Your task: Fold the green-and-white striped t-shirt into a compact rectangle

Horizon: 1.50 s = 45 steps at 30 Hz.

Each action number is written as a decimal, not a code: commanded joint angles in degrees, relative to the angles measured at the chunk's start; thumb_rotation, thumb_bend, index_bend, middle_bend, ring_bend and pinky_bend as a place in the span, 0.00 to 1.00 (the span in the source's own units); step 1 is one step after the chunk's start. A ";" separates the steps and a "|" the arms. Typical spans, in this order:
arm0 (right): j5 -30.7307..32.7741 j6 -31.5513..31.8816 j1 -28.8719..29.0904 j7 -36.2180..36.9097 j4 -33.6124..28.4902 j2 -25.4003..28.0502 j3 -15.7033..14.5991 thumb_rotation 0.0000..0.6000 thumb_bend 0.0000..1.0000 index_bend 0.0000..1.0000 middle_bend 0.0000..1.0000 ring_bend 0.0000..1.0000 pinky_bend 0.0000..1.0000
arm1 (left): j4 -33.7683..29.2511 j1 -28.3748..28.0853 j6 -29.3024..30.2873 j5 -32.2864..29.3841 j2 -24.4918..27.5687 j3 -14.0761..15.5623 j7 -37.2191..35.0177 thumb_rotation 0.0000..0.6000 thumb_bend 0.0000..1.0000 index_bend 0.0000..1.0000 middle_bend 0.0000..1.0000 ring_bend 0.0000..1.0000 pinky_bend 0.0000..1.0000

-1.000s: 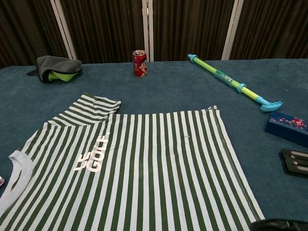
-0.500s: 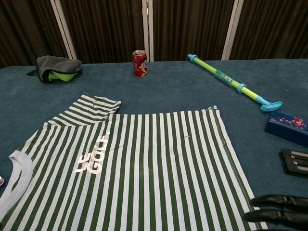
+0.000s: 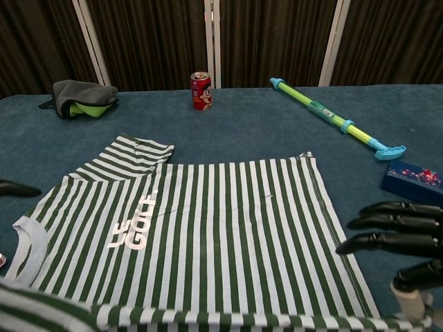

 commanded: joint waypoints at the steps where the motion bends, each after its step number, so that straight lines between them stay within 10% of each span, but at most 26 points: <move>1: 2.33 0.02 0.26 1.74 0.79 0.10 1.55 1.00 0.45 0.75 0.11 0.00 0.00 | -1.84 -2.12 -3.36 -3.93 0.42 -3.38 -1.07 1.00 0.61 0.87 0.00 0.00 0.00; 23: 22.54 -13.42 6.59 10.04 10.51 -7.52 14.94 1.00 0.45 0.75 0.11 0.00 0.00 | -2.01 -12.73 -23.92 -21.63 -4.36 -17.79 0.92 1.00 0.61 0.87 0.00 0.00 0.00; 45: 31.19 -24.83 14.65 11.59 25.40 -17.81 21.16 1.00 0.46 0.75 0.11 0.00 0.00 | 6.58 -19.62 -37.59 -31.89 -9.36 -23.97 4.04 1.00 0.61 0.87 0.00 0.00 0.00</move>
